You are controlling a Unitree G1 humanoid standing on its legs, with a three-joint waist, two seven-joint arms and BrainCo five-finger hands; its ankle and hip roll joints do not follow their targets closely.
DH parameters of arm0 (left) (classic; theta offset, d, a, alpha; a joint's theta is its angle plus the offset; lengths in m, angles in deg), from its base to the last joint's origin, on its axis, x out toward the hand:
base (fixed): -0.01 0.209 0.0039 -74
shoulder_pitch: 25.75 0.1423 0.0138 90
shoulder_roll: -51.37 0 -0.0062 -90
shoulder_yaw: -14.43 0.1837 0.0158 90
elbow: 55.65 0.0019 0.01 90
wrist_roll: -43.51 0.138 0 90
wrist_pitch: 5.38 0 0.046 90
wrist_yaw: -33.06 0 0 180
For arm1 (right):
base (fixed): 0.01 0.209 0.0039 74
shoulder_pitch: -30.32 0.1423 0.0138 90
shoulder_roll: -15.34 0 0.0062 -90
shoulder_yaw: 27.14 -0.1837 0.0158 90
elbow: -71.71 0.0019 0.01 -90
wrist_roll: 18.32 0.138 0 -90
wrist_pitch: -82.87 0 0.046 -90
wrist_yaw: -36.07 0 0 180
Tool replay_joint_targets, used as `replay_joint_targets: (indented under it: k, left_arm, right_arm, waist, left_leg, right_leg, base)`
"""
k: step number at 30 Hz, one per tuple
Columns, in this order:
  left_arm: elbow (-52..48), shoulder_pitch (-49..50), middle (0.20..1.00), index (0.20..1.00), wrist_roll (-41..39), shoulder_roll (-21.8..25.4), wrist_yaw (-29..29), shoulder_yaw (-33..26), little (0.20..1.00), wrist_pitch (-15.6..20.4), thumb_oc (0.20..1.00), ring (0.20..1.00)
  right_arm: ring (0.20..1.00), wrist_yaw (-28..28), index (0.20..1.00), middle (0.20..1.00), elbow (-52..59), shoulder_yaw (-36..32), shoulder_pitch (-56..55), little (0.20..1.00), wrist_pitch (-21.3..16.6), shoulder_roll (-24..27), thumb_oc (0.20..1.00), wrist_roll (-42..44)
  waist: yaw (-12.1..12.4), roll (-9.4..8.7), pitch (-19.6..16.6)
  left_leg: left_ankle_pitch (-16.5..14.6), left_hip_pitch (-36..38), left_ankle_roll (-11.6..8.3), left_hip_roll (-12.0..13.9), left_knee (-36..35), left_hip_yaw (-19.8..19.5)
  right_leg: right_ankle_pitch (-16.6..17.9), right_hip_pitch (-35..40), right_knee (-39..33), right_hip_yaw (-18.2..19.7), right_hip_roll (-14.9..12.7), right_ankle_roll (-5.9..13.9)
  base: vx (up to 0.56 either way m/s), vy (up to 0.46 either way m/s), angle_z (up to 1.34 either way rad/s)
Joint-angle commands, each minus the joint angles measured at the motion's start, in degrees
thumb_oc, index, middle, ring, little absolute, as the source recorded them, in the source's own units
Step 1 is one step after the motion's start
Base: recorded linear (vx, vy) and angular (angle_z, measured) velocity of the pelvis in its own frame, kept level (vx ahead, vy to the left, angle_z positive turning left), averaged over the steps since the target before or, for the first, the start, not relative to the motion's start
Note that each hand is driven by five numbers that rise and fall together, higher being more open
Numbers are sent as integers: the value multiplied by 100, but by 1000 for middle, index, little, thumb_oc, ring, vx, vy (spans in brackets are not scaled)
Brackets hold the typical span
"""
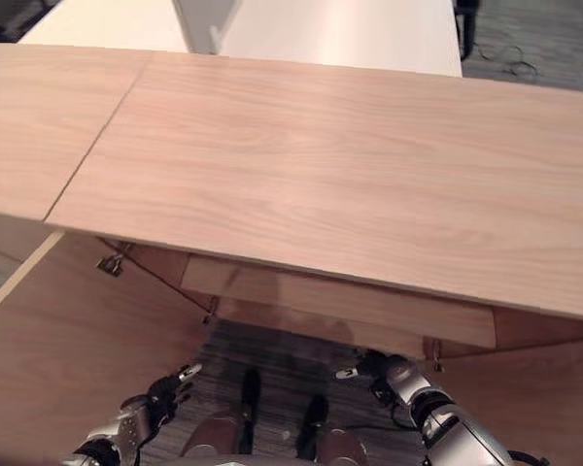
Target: Put the empty folder in the office cabinet
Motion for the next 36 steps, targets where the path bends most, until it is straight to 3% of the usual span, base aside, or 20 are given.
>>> replay_joint_targets:
  k: [1,6,7,9,13,19,22,23,26,31,36]
  left_arm:
    - [-57,10,1000,1000,350,-75,16,58,1000,134,1000,1000]
    - [-88,15,1000,1000,474,-267,51,178,1000,152,1000,1000]
    - [-128,76,1000,1000,534,-340,77,211,1000,122,1000,1000]
    - [-158,126,1000,1000,581,-328,93,244,1000,116,1000,1000]
    - [-46,280,1000,1000,726,-448,124,222,1000,122,1000,1000]
    - [27,333,1000,1000,779,-446,125,175,1000,153,1000,1000]
    - [186,361,1000,1000,813,-392,99,94,1000,178,1000,1000]
    - [441,316,1000,1000,793,-396,35,2,1000,238,1000,1000]
    - [854,315,1000,1000,972,-359,-19,-182,1000,303,1000,1000]
    - [1383,632,1000,1000,1193,-318,58,-615,1000,331,1000,1000]
    - [1472,867,1000,1000,979,-271,80,-988,1000,299,1000,1000]
  right_arm:
    - [1000,-58,1000,1000,-3,-74,-94,1000,-36,-24,1000,-203]
    - [1000,-15,1000,1000,-513,-401,-457,1000,-60,-226,1000,-270]
    - [1000,-10,1000,1000,-715,-544,-598,1000,-49,-331,1000,-252]
    - [1000,5,1000,1000,-774,-657,-663,1000,-57,-361,1000,-239]
    - [1000,296,1000,1000,-1141,-1321,-876,1000,-117,-491,1000,100]
    - [1000,374,1000,1000,-1288,-1680,-924,1000,-138,-629,1000,380]
    - [1000,458,1000,1000,-1293,-1802,-898,1000,-175,-729,1000,480]
    - [1000,516,1000,1000,-1245,-1833,-858,1000,-244,-811,1000,682]
    - [1000,458,1000,1000,-1379,-1837,-962,1000,-253,-896,1000,833]
    - [1000,333,1000,1000,-1680,-1927,-1222,1000,-280,-871,1000,705]
    - [1000,327,1000,1000,-1689,-1848,-1202,1000,-272,-793,1000,544]
  waist:
    - [-87,-3,50]
    - [-107,24,-102]
    - [-79,104,-194]
    - [-62,133,-236]
    - [-45,278,-361]
    - [-69,242,-236]
    - [-129,250,-131]
    - [-253,320,-44]
    - [-261,399,-102]
    - [-134,425,-397]
    - [-35,481,-478]
  left_leg:
    - [-594,714,-11,379,423,89]
    - [-452,932,-106,483,610,179]
    - [-613,1044,-160,488,507,142]
    - [-640,1150,-170,456,318,186]
    - [-941,1374,50,-13,-395,-98]
    - [-900,1284,258,-390,-512,-116]
    - [-804,1191,317,-445,-624,-134]
    - [-658,1122,367,-449,-741,-265]
    - [-464,1038,416,-444,-940,-384]
    - [-340,836,402,-444,-947,-436]
    - [-186,732,318,-343,-947,-480]
  right_leg:
    - [725,312,-1035,258,-126,1063]
    - [820,546,-1111,-94,-214,1067]
    - [799,668,-1169,-113,-172,1139]
    - [852,711,-1176,-174,-202,1178]
    - [1176,600,-1137,-209,-512,1378]
    - [1577,290,-1164,-253,-871,1504]
    - [1643,15,-1209,-37,-881,1615]
    - [1491,-121,-1097,638,-723,1646]
    - [1190,15,-784,1322,-598,1550]
    - [765,592,-743,1677,-452,1496]
    - [590,741,-1083,1679,-198,1354]
  base:
    - [32,23,60]
    - [30,76,57]
    - [84,119,51]
    - [49,130,36]
    - [-39,260,27]
    - [-131,198,14]
    - [-160,118,3]
    - [-155,94,-1]
    - [-138,50,34]
    - [-70,-30,7]
    - [-65,-71,-6]
